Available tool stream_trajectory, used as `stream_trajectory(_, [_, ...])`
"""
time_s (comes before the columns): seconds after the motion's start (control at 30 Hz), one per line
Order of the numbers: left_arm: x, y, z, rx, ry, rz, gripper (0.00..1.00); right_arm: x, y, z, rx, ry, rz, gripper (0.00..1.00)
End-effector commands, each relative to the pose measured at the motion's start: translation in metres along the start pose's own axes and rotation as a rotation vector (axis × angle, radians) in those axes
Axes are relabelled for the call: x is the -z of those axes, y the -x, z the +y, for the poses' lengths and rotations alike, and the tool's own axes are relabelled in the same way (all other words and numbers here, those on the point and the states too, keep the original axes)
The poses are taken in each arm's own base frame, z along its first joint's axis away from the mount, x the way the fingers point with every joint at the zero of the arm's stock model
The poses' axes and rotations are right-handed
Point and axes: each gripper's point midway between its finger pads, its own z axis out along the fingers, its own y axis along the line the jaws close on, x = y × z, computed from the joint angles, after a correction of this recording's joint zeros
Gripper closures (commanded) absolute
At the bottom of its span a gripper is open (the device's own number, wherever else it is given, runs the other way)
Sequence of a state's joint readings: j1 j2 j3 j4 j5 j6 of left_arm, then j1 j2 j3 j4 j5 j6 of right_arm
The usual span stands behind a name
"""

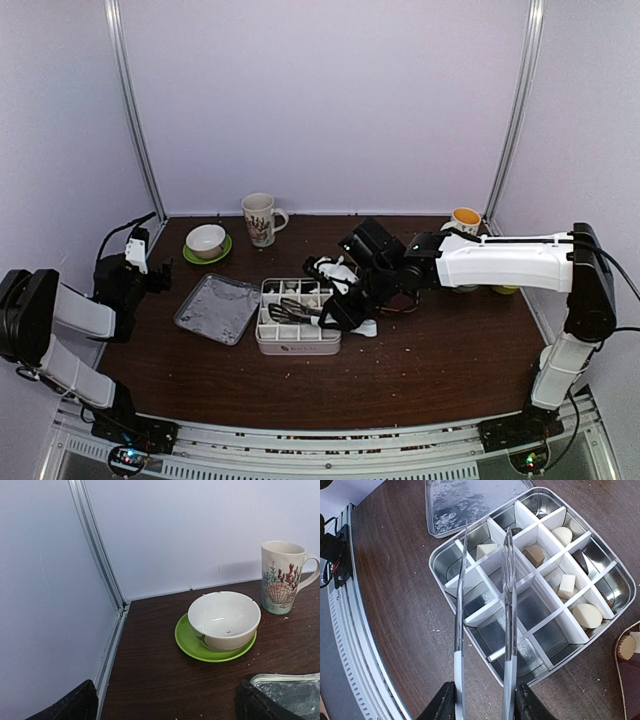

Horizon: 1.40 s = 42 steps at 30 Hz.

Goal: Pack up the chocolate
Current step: Place the fake chocolate in the empty pocket of the box, then pick up the fake chocolate from the plate.

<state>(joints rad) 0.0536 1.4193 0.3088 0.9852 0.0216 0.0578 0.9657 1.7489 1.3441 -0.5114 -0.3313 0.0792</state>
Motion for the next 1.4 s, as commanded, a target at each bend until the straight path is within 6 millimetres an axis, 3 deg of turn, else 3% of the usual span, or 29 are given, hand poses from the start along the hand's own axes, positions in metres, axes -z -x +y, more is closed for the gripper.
stream_trajectory(0.0, [-0.003,0.013,0.006,0.009,0.02,-0.04,0.02,0.011,0.025,0.003,0.021,-0.015,-0.077,0.6])
stream_trajectory(1.37, [-0.003,0.013,0.006,0.009,0.021,-0.041,0.02,0.025,0.031,-0.004,0.027,-0.07,-0.13,0.63])
